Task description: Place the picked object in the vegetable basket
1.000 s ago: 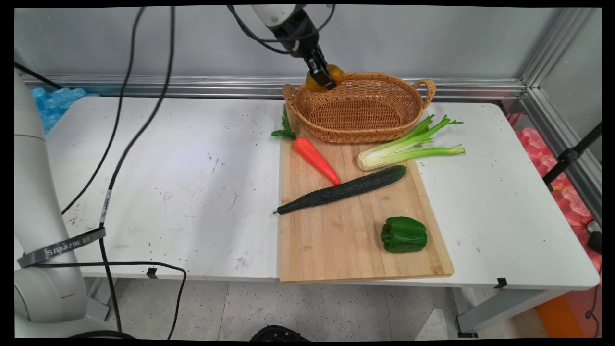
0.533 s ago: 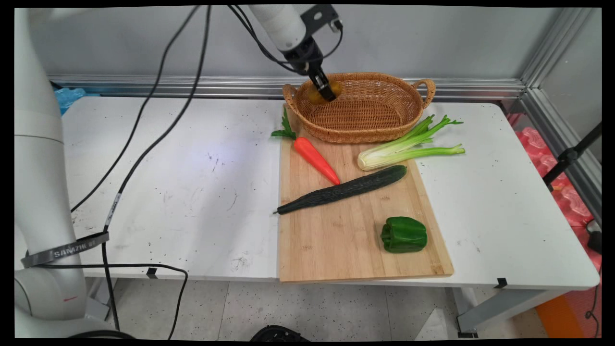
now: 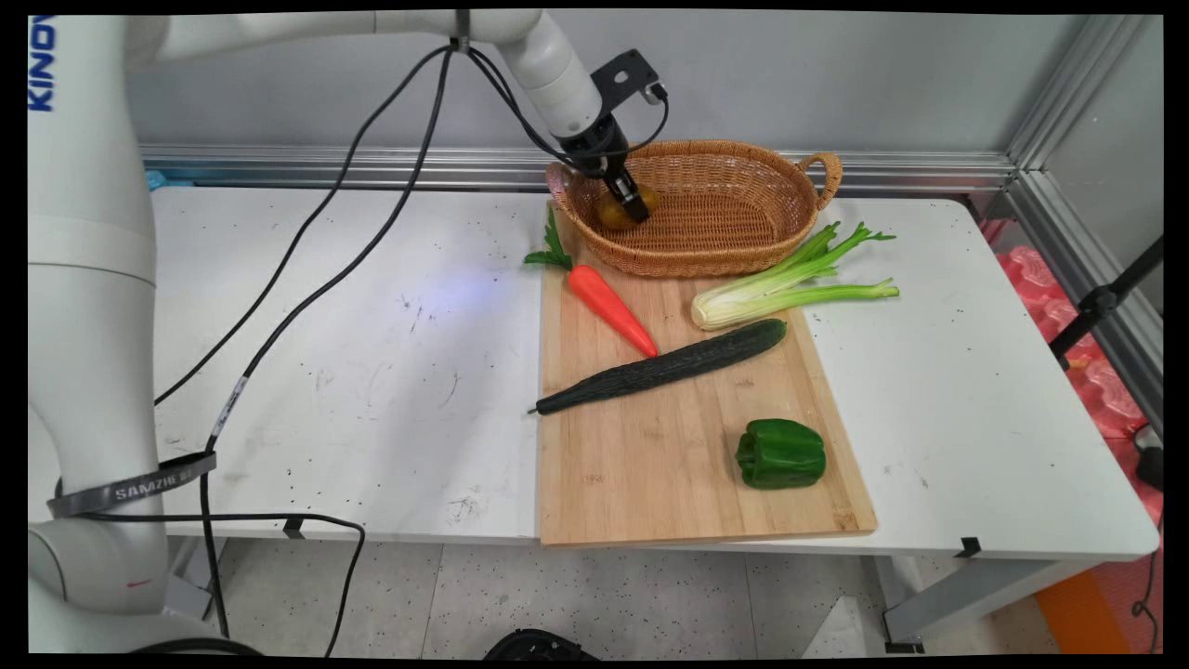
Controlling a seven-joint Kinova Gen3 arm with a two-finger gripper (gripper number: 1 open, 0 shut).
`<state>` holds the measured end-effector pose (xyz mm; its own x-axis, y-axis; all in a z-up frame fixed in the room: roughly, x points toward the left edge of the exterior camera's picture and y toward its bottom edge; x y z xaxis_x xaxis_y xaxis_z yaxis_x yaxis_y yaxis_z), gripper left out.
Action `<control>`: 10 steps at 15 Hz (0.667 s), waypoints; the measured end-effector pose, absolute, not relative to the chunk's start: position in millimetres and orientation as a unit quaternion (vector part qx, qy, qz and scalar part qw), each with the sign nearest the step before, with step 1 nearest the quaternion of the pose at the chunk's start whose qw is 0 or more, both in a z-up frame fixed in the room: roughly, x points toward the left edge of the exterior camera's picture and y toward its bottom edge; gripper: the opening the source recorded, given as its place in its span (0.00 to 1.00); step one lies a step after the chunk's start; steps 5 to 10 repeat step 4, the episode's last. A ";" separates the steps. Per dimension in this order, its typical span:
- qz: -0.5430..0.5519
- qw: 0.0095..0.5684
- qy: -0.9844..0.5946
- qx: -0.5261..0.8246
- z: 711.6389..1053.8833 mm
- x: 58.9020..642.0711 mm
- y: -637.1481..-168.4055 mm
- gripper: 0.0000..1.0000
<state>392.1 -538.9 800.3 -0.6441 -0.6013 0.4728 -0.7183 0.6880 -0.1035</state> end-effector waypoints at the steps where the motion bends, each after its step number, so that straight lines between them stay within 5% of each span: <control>1: 0.142 0.208 -0.895 0.369 799.4 391.3 -540.4 1.00; 10: 0.144 0.215 -0.894 0.367 803.9 389.6 -541.3 1.00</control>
